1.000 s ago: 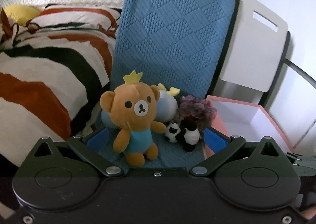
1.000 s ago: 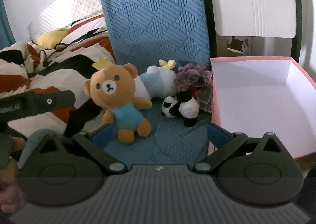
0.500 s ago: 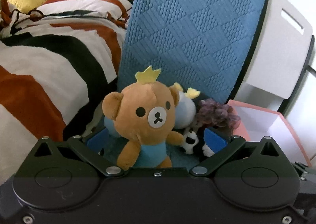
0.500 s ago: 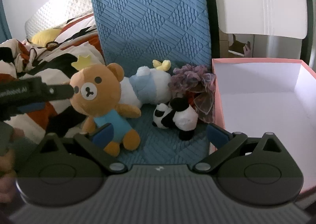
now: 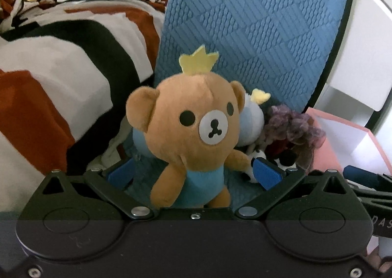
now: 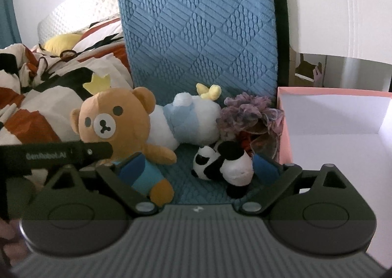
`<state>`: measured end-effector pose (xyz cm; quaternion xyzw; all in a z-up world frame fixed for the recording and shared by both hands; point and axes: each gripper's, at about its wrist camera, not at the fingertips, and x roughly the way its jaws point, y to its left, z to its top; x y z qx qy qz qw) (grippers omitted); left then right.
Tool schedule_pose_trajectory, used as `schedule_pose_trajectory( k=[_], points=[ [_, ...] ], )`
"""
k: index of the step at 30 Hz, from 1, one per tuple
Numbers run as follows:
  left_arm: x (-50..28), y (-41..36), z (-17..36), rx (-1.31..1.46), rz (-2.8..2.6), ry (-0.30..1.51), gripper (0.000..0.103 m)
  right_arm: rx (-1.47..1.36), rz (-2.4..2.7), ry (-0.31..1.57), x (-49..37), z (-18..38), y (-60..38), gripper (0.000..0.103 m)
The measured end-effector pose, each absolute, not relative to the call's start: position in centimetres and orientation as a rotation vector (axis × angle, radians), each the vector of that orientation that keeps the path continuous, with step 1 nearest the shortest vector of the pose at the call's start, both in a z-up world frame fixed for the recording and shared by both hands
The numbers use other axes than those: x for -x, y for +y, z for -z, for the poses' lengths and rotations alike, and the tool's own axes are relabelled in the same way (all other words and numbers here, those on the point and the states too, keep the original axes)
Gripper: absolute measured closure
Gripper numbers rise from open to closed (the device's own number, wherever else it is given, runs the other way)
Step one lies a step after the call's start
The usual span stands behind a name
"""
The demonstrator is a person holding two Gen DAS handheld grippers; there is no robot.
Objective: Organize objects
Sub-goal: 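Close the left tool on the brown bear while the right tool grasps the panda plush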
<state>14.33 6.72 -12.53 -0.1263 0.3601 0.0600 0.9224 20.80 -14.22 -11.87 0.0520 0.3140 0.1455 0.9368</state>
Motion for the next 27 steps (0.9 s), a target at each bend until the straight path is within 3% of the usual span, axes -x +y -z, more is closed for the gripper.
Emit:
schedule_pose_trajectory(
  k=[2, 10, 22, 27],
  points=[
    [-14.8, 6.8, 13.0, 0.267, -0.129, 0.748, 0.000, -0.107, -0.303, 0.658, -21.4, 12.1, -14.2, 0.026],
    [-16.7, 6.9, 15.6, 0.281, -0.180, 0.821, 0.000, -0.092, -0.266, 0.637, -23.2, 12.2, -13.8, 0.028],
    [-18.7, 5.2, 18.6, 0.226, -0.178, 0.930, 0.012, -0.011, -0.247, 0.653, -26.5, 14.7, -12.9, 0.038],
    [-19.4, 4.1, 19.7, 0.183, -0.189, 0.956, 0.012, 0.035, -0.237, 0.697, -27.5, 16.6, -12.0, 0.041]
  ],
)
